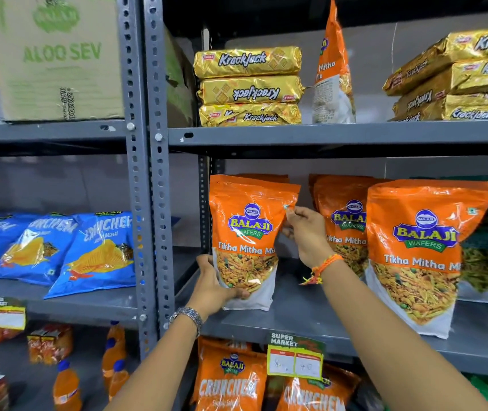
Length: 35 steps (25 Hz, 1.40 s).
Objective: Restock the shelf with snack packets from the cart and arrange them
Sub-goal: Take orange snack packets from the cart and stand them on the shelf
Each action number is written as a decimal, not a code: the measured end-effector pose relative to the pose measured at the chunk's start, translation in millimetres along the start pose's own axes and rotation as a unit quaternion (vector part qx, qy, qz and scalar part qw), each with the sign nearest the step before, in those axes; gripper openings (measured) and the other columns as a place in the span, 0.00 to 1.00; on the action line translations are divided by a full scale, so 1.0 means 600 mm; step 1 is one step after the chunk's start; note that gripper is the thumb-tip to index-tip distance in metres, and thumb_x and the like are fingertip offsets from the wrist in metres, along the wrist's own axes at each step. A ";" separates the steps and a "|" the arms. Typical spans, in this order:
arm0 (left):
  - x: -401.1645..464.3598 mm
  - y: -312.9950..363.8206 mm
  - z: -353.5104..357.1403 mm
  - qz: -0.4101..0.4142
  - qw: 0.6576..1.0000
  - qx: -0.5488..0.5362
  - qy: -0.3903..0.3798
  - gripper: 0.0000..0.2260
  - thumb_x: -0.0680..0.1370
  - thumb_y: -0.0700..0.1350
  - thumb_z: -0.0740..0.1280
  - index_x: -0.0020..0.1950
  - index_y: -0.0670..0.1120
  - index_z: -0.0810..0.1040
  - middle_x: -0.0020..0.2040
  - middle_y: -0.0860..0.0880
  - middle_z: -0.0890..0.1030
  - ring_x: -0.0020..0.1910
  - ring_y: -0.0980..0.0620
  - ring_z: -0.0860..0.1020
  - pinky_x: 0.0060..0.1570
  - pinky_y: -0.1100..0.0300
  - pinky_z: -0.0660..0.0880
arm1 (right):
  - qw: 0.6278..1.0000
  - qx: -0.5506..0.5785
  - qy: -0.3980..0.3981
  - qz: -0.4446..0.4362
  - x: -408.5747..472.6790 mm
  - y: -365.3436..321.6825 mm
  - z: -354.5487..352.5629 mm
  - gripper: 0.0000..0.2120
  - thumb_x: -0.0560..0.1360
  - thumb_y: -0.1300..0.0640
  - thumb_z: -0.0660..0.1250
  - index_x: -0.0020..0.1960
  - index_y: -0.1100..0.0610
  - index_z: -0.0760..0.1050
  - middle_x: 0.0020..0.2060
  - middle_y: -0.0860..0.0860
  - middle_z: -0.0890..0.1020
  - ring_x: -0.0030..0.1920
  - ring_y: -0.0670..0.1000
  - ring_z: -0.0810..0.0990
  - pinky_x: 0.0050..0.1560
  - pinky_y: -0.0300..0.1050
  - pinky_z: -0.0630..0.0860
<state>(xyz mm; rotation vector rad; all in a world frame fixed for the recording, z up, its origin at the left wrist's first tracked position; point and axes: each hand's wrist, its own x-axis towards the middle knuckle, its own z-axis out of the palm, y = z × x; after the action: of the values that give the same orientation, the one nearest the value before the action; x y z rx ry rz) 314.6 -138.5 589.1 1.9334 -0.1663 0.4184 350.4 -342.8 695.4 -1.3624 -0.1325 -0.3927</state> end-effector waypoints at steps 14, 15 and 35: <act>-0.006 0.016 -0.008 -0.026 0.999 0.035 -0.001 0.41 0.62 0.42 0.84 0.62 0.47 0.57 0.55 0.53 0.74 0.60 0.50 0.74 0.60 0.56 0.72 | 0.994 -0.064 0.063 -0.056 0.052 0.005 0.011 0.08 0.78 0.59 0.69 0.55 0.60 0.82 0.48 0.56 0.86 0.45 0.52 0.84 0.39 0.44 0.81; -0.008 0.020 -0.006 -0.027 0.999 0.039 0.003 0.41 0.62 0.43 0.84 0.62 0.47 0.57 0.53 0.55 0.73 0.59 0.50 0.74 0.59 0.56 0.72 | 0.995 -0.061 0.061 -0.050 0.053 0.004 0.011 0.08 0.78 0.59 0.69 0.56 0.60 0.82 0.48 0.56 0.86 0.46 0.52 0.84 0.38 0.43 0.80; 0.096 0.142 0.301 0.002 0.996 0.022 -0.092 0.46 0.68 0.47 0.80 0.78 0.43 0.56 0.73 0.43 0.71 0.73 0.43 0.70 0.68 0.52 0.70 | 0.862 -0.369 0.254 -0.238 -0.218 0.095 -0.285 0.20 0.61 0.69 0.80 0.50 0.56 0.79 0.46 0.52 0.78 0.48 0.57 0.78 0.46 0.35 0.67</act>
<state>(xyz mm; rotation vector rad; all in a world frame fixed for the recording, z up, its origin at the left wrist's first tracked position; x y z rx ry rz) 380.0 -333.0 622.6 2.0149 -0.2818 0.2481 226.1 -474.1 564.9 -1.9225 0.1470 -1.3107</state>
